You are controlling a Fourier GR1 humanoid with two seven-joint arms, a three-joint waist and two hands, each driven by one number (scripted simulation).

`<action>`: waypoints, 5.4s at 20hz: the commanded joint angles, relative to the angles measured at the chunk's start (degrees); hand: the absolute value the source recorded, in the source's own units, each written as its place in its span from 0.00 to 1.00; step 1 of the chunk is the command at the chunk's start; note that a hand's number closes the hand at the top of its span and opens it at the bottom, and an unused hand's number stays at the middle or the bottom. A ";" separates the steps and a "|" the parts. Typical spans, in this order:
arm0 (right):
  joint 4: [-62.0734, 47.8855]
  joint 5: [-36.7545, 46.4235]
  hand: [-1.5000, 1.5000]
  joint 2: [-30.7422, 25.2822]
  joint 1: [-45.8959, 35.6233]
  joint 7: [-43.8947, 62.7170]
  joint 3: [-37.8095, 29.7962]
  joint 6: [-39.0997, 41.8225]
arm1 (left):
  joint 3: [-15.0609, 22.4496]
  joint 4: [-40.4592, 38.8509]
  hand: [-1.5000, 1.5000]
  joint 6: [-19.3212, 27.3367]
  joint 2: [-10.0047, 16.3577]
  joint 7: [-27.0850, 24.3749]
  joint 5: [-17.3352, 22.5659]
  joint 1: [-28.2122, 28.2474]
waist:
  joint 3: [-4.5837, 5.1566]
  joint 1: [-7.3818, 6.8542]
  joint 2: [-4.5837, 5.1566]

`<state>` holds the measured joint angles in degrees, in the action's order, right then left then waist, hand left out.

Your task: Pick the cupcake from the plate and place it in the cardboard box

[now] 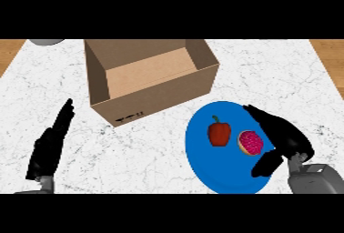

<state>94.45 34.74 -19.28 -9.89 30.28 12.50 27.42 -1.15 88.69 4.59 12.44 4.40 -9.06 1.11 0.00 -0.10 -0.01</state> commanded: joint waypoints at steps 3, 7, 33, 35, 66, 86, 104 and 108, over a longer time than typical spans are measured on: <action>-0.92 3.04 0.00 1.92 3.07 -3.49 -0.92 -0.12 | -3.38 -1.57 0.50 -2.95 1.16 -0.10 0.72 -1.56 | 0.00 0.09 -0.01; 0.10 5.08 0.00 1.51 4.52 -5.19 -0.94 1.47 | 0.47 0.06 0.50 0.39 -3.42 0.47 -3.49 -0.07 | 0.00 0.12 -0.03; -18.95 13.71 1.00 -8.12 -28.00 -45.67 3.60 -4.86 | 2.74 0.92 0.50 -5.48 -3.83 -0.50 -2.76 -6.39 | -0.37 -12.00 4.46; -21.41 13.15 1.00 -9.98 -31.38 -51.29 2.52 -6.10 | 2.92 1.20 0.50 -5.08 -3.95 0.30 -3.25 -6.69 | -0.45 -11.99 4.19; -63.33 -10.38 1.00 1.71 -67.15 -81.51 -0.21 4.14 | 2.20 -2.00 0.50 -3.29 -5.17 1.70 -4.19 -9.21 | 0.05 -7.18 2.31; -83.26 -4.62 0.00 19.19 -73.28 -77.16 7.11 -6.93 | 1.88 -3.19 0.50 -2.12 -5.02 -0.56 -5.75 -6.27 | 0.12 -6.04 2.09; -90.73 -29.74 0.00 12.93 -76.87 -66.17 -17.14 3.56 | 2.02 0.39 0.50 -4.03 -4.30 1.32 -4.56 -6.49 | 0.00 -7.91 3.11; -92.01 -32.00 0.00 9.13 -78.12 -61.60 -19.64 2.20 | 1.63 -1.10 0.50 -4.28 -3.87 0.68 -4.57 -7.88 | 0.08 -7.99 3.67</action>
<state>3.80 5.89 -6.69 -86.38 -33.95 -3.75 28.10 -0.04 87.66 0.64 8.50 5.42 -13.33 -6.74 0.06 -7.52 3.33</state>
